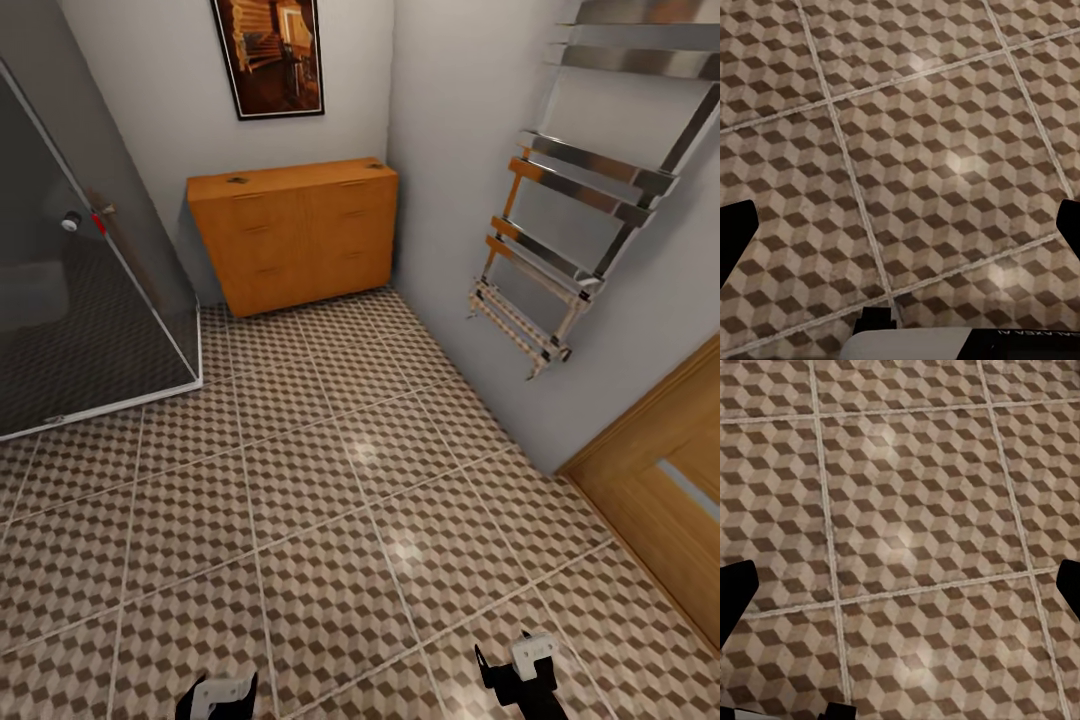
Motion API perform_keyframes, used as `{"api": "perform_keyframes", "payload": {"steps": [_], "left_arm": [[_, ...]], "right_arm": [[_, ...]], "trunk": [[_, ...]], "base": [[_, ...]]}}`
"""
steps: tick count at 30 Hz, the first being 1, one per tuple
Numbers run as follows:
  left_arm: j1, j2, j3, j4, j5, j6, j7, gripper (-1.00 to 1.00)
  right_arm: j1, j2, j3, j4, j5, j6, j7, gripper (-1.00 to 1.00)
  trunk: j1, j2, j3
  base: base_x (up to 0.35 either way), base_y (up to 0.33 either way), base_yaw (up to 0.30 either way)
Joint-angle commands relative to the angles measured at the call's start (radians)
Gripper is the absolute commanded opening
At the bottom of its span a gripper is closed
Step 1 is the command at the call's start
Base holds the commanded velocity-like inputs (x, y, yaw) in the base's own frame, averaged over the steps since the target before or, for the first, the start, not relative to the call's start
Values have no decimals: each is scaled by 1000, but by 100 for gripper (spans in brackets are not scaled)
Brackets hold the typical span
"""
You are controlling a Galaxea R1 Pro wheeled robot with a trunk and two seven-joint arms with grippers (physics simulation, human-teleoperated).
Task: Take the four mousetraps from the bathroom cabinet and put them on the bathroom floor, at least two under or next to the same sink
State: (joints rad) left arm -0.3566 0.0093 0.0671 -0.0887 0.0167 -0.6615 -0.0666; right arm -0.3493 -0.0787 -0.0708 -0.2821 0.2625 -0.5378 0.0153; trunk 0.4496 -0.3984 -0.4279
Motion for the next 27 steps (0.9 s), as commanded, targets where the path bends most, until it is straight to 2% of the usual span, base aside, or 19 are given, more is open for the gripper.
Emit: {"api": "perform_keyframes", "payload": {"steps": [1,14,27], "left_arm": [[-1,0,7,1,2,-3,-7,100],[-1,0,7,1,2,-3,-7,100],[-1,1,7,1,2,-3,-7,100]], "right_arm": [[0,0,-7,0,9,-4,2,100],[0,0,-7,0,9,-4,2,100],[0,0,-7,0,8,-5,2,100]], "trunk": [[0,-2,-2],[0,-2,-8],[0,-2,0]], "base": [[0,0,196],[23,0,163],[242,0,5]]}}
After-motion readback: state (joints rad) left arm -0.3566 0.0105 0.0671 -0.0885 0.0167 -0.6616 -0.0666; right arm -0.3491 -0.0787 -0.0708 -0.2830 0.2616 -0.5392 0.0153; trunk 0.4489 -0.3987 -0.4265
